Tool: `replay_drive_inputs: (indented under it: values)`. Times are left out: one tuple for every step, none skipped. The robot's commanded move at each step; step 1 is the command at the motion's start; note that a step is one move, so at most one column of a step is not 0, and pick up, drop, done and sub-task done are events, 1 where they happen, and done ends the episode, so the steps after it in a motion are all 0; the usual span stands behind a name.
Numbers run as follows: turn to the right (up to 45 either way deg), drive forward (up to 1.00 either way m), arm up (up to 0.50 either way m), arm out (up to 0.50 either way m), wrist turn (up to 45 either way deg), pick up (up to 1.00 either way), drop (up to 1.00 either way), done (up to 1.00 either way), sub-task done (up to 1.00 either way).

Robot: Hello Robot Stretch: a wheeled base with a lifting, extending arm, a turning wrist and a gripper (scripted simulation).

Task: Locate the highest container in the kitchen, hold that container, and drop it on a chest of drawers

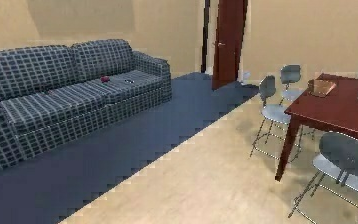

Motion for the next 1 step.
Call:
replay_drive_inputs:
  values:
    - [0.0,1.0,0.0,0.0,0.0,0.0,0.0,0.0,0.0]
